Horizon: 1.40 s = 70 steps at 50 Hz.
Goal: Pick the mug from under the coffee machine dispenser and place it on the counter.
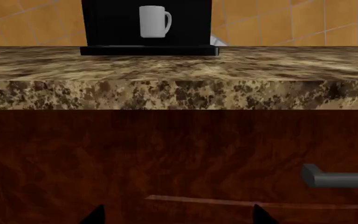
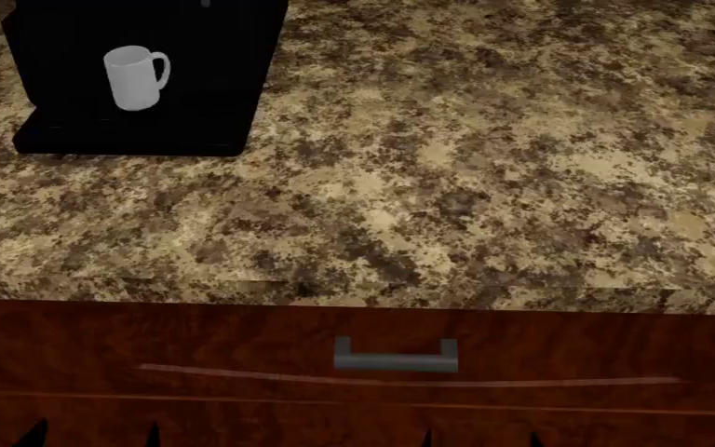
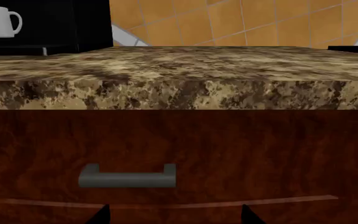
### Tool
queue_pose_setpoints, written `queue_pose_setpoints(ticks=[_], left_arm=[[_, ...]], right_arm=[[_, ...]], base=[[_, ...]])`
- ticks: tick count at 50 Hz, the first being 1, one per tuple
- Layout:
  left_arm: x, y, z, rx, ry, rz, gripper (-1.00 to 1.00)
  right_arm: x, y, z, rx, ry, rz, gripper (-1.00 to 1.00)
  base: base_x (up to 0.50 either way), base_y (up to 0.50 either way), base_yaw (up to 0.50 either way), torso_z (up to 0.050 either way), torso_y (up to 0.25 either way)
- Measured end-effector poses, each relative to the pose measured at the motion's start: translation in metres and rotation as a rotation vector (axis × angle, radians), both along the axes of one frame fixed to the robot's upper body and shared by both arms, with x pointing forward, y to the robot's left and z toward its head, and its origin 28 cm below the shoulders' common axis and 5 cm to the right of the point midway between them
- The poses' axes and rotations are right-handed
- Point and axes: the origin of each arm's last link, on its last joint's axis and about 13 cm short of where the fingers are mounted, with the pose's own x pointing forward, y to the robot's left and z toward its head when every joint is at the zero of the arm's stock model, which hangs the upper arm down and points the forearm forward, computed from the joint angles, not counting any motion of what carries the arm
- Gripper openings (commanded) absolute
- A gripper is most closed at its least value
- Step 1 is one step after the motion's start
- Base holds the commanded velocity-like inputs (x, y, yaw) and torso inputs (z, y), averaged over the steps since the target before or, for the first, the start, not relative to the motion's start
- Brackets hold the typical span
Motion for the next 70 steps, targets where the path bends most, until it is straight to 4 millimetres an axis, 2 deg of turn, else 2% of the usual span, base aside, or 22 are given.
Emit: queue_pose_setpoints(ticks=[2, 11, 23, 37, 49, 60, 70], left_arm=[[0.004, -0.001, 0.005, 0.012, -0.014, -0.012, 1.0], [0.002, 0.0, 0.002, 0.0, -0.004, 0.003, 1.0], [0.002, 0.001, 0.002, 0.001, -0.012, 0.029, 1.0], [0.001, 0.002, 0.001, 0.01, -0.025, 0.051, 1.0], [0.0, 0.003, 0.006, 0.017, -0.039, 0.055, 1.0], [0.006, 0.003, 0.03, 0.03, -0.04, 0.035, 1.0], [0.016, 0.003, 0.079, 0.042, -0.063, 0.026, 1.0]], right_arm=[[0.001, -0.004, 0.002, -0.001, -0.002, -0.016, 1.0], [0.0, -0.001, 0.002, -0.008, -0.003, -0.012, 1.0], [-0.001, 0.001, 0.003, -0.014, 0.002, -0.013, 1.0], [-0.002, 0.001, 0.001, -0.026, 0.002, -0.007, 1.0], [-0.002, -0.001, 0.005, -0.011, 0.009, 0.004, 1.0], [0.003, -0.003, 0.029, -0.016, 0.011, 0.007, 1.0], [0.018, -0.005, 0.071, -0.042, 0.021, 0.01, 1.0]], base=[[0.0, 0.0, 0.0, 0.0, 0.0], [-0.02, 0.0, 0.0, 0.0, 0.0], [-0.5, 0.02, 0.0, 0.0, 0.0], [-0.2, 0.45, 0.0, 0.0, 0.0], [0.0, 0.0, 0.0, 0.05, 0.0], [0.0, 0.0, 0.0, 0.05, 0.0], [0.0, 0.0, 0.0, 0.05, 0.0]])
